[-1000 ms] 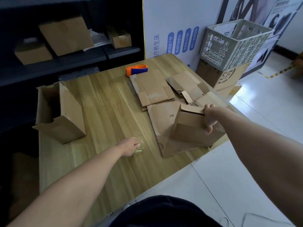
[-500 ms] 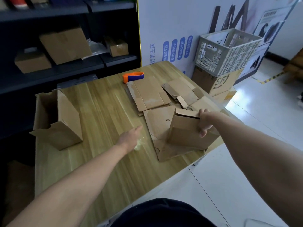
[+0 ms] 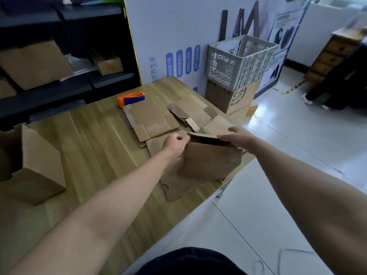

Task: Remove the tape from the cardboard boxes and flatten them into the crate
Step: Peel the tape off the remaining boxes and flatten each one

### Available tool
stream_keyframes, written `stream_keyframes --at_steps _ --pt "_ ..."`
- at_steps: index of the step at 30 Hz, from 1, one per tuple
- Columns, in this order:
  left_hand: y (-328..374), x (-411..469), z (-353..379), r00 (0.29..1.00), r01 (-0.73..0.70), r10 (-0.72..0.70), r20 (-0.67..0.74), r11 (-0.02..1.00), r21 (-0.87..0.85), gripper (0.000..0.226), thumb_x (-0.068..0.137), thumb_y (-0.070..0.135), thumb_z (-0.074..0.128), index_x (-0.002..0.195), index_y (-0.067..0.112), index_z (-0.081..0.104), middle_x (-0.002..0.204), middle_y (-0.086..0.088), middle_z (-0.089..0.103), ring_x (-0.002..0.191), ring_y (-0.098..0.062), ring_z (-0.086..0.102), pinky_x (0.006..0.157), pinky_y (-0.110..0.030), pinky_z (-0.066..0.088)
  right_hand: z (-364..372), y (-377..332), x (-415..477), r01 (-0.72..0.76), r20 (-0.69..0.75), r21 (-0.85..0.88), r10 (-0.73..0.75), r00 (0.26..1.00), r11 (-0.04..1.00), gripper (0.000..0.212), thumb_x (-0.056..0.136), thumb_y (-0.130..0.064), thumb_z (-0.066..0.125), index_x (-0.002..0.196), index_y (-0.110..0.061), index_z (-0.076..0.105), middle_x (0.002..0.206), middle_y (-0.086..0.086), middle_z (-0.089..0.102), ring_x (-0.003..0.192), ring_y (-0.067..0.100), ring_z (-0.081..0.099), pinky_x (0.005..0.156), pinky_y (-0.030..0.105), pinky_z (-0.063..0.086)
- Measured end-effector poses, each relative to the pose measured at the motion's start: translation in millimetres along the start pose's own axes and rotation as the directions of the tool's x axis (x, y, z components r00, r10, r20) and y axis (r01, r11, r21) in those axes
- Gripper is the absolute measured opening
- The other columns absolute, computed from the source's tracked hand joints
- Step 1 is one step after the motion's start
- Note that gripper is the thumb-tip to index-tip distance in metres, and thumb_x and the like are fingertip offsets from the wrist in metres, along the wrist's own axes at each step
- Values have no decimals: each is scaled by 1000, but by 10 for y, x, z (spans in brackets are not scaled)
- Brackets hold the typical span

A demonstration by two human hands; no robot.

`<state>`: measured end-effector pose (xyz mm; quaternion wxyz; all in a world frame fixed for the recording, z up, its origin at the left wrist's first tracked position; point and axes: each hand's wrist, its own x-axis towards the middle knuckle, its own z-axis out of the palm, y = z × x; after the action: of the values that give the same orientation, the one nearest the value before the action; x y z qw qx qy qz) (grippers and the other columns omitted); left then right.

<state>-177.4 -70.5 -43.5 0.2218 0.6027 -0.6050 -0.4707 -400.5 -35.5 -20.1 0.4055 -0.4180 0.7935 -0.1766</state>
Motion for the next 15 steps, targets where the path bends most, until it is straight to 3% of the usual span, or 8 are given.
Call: stream_keyframes --at_steps 4,7,9,12,15 --pt "66 -44 18 956 248 -188 223 927 -281 17 85 22 67 99 16 60 86 -4 63 71 -20 59 68 -31 50 -30 175 -49 -61 26 27 60 998 998 82 80 -46 71 144 -11 34 139 7 45 121 26 48 100 42 46" --pt "53 -26 -35 924 308 -203 325 898 -313 42 76 16 76 112 23 55 91 -3 66 80 -19 61 71 -31 48 10 150 -110 3 -70 -22 -4 998 1000 68 78 -59 65 124 -10 54 113 7 60 100 22 58 73 30 50" --pt "69 -22 -46 918 318 -212 334 899 -301 59 70 17 81 119 29 49 100 -4 66 89 -21 61 69 -33 48 26 73 -142 30 -157 -16 -33 987 999 66 73 -68 63 111 -14 56 102 3 62 89 17 59 63 25 46" --pt "144 -16 -57 939 293 -208 273 902 -318 76 68 15 83 132 21 42 92 -3 63 80 -18 60 60 -29 47 39 -70 -144 85 -307 36 -70 949 996 70 64 -74 66 105 -21 46 101 1 58 92 19 58 76 34 53" --pt "207 42 -129 967 243 -209 149 929 -280 67 66 21 84 121 4 51 92 -7 64 77 -18 61 60 -31 51 54 -263 -128 169 -406 37 -140 903 985 73 59 -76 67 104 -24 43 100 -1 57 93 19 57 81 39 54"
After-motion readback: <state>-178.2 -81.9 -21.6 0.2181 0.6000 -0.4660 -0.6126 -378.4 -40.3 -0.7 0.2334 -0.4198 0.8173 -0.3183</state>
